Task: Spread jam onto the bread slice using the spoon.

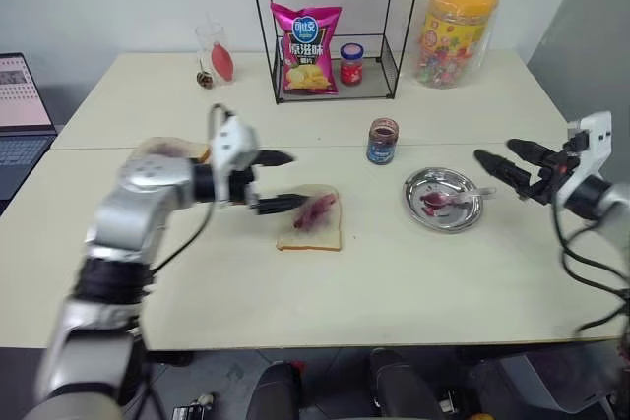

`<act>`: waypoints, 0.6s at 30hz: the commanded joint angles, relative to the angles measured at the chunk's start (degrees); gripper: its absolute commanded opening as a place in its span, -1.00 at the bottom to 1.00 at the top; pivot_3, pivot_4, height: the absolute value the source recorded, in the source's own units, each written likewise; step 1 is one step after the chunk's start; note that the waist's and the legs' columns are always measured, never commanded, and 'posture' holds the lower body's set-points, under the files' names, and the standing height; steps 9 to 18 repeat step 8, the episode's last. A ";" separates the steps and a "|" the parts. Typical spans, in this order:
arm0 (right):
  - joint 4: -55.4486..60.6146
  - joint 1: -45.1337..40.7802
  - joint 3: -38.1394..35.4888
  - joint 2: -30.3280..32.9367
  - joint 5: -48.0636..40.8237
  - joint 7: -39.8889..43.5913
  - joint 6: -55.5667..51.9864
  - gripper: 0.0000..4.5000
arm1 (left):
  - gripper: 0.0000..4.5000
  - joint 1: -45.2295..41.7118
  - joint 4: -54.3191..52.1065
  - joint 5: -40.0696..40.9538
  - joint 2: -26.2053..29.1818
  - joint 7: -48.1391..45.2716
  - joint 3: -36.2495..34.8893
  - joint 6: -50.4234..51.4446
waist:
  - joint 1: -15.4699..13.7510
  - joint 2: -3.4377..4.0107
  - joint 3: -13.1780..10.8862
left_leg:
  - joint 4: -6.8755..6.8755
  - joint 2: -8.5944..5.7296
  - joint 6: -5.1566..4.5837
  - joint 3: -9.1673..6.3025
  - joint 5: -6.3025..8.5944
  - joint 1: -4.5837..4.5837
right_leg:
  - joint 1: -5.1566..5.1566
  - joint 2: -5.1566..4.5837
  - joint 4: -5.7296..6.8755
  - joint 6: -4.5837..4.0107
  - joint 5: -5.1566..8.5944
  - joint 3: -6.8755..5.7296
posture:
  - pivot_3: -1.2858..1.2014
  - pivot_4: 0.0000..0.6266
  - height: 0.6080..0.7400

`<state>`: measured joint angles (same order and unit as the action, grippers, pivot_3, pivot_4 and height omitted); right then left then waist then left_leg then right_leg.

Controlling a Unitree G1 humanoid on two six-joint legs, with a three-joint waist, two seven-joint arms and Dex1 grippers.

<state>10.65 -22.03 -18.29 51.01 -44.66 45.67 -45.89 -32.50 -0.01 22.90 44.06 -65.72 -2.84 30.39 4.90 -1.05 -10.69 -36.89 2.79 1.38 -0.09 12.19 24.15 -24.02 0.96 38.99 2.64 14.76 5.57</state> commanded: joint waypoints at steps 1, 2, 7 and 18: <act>7.08 1.85 1.31 5.81 -5.44 7.96 -5.82 0.97 | 1.00 5.30 -6.91 3.03 5.57 0.95 -7.00 3.85 | -0.16 -0.09 0.03 | 0.03 0.02 0.00 -0.02 0.00 -0.03 | 0.02 0.00 0.00 -0.04 0.02 -0.01 | 0.03 -0.52 1.00; 7.51 2.28 2.07 7.18 -5.07 9.45 -5.88 0.97 | 1.00 7.25 -7.70 3.19 7.19 0.93 -8.60 4.38 | -0.23 -0.12 0.01 | 0.02 0.02 0.00 -0.02 0.00 -0.14 | 0.13 -0.01 0.00 -0.09 0.06 -0.04 | 0.03 -0.52 1.00; 5.96 3.41 5.96 9.86 -2.17 14.38 -4.42 0.97 | 1.00 11.14 -9.14 4.54 10.35 1.18 -11.04 5.80 | -0.61 -0.26 -0.03 | -0.14 -0.12 0.01 0.19 0.00 -0.23 | 0.26 -0.24 -0.07 -0.13 0.08 0.10 | 0.03 -0.52 1.00; 5.34 3.20 6.39 9.69 -1.76 14.60 -4.14 0.97 | 1.00 11.28 -9.41 4.82 10.33 1.36 -11.02 5.87 | -0.61 -0.26 -0.03 | -0.19 -0.14 0.01 0.22 0.00 -0.26 | 0.29 -0.27 -0.07 -0.26 0.15 0.11 | 0.03 -0.52 1.00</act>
